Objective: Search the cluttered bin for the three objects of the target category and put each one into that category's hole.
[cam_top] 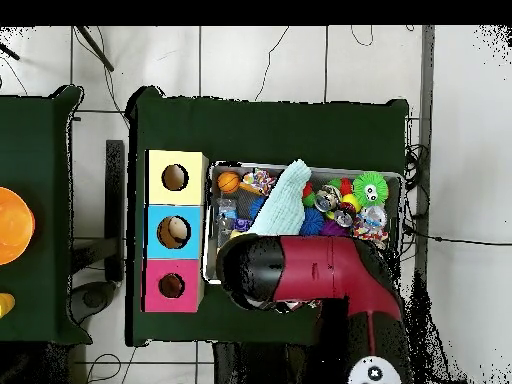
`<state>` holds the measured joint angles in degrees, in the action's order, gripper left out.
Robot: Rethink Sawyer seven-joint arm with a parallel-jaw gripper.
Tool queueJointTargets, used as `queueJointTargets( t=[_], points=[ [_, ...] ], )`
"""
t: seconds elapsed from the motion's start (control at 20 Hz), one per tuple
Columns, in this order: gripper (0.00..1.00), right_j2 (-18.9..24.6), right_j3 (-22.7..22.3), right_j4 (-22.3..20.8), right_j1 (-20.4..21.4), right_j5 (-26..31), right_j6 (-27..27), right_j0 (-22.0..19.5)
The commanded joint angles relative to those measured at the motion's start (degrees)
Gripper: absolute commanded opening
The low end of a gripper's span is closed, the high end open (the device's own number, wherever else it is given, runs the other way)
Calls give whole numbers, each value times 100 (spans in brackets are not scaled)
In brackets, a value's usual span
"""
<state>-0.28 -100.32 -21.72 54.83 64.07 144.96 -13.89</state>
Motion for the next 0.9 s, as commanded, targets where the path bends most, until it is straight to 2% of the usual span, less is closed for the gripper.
queueJointTargets(
  t=[0.05,0.25,0.45,0.7,0.9],
  points=[
    [0,2113,-1334,875,661,-811,-4759,-1793],
    [0,2487,-1460,679,702,-1144,-4495,-2019],
    [0,2774,-1504,557,689,-1226,-4285,-2185],
    [0,2826,-1544,542,709,-1291,-4273,-2229],
    [0,2844,-1637,478,773,-1588,-4229,-2260]
  ],
)
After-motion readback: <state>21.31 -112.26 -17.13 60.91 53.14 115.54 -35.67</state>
